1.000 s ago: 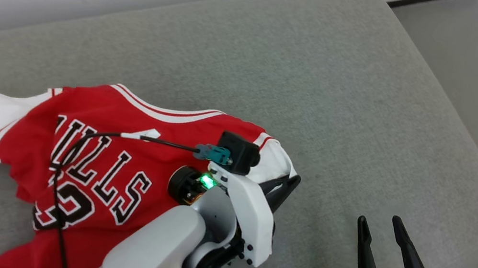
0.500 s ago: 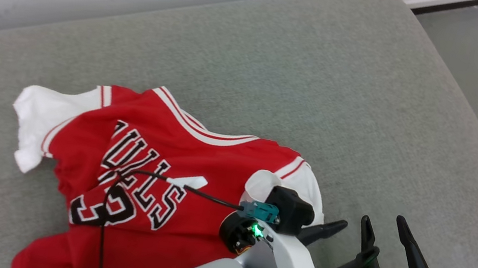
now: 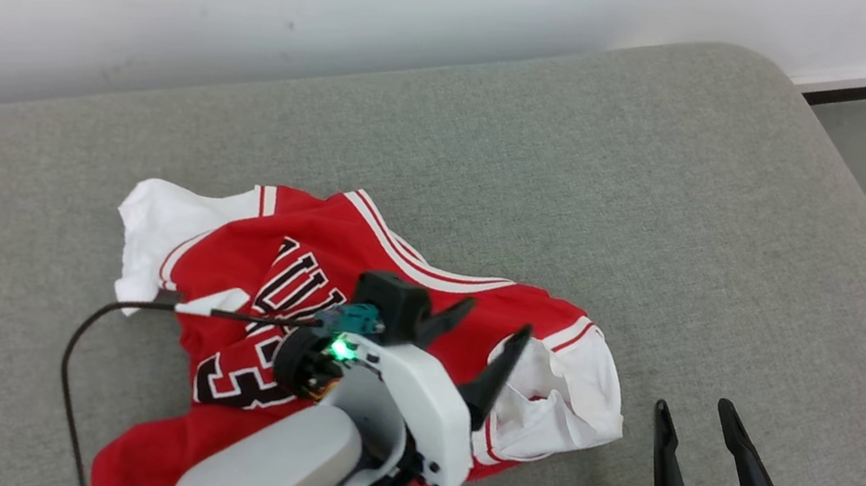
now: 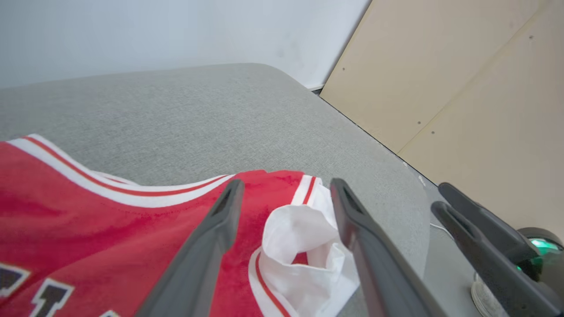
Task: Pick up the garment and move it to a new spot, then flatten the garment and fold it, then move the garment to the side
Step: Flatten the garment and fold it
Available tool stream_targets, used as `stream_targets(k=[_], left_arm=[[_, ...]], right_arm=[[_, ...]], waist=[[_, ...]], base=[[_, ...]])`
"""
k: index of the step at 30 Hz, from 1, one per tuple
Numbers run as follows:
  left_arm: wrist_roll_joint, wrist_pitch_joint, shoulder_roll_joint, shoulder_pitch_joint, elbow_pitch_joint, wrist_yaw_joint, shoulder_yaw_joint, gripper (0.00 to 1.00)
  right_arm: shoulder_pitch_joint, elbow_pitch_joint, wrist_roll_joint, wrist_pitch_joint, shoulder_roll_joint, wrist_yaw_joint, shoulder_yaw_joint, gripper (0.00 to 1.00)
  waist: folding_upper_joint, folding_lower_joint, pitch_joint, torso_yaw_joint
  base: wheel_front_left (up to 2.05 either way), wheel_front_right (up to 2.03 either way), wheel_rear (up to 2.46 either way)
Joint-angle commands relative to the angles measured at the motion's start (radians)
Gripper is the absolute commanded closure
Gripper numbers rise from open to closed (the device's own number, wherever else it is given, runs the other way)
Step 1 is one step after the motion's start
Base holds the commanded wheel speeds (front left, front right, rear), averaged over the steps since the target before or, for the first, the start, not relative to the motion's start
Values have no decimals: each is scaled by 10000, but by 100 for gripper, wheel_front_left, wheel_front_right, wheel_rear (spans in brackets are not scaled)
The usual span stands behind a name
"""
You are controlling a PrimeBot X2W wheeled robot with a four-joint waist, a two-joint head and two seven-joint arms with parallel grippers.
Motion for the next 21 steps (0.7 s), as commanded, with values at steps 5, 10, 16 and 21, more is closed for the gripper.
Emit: stream_targets(k=[5,10,16,21], left_arm=[[-233,140,180,-63,663,-74,76,0],[-261,501,176,-92,1315,-127,-91,0],[-354,699,123,-133,1904,-192,-171,0],[-391,748,40,-232,2035,-340,-234,0]], right_arm=[[73,-15,-221,8,-32,-22,-3,0],[36,-70,-127,8,-25,-22,20,0],[74,-98,17,8,-27,-22,-41,0],[35,-120,93,8,-27,-22,-55,0]], waist=[[0,0,-26,-116],[0,0,176,-427],[0,0,439,-689],[0,0,548,-751]], base=[[0,0,0],[0,0,0],[0,0,0],[0,0,0]])
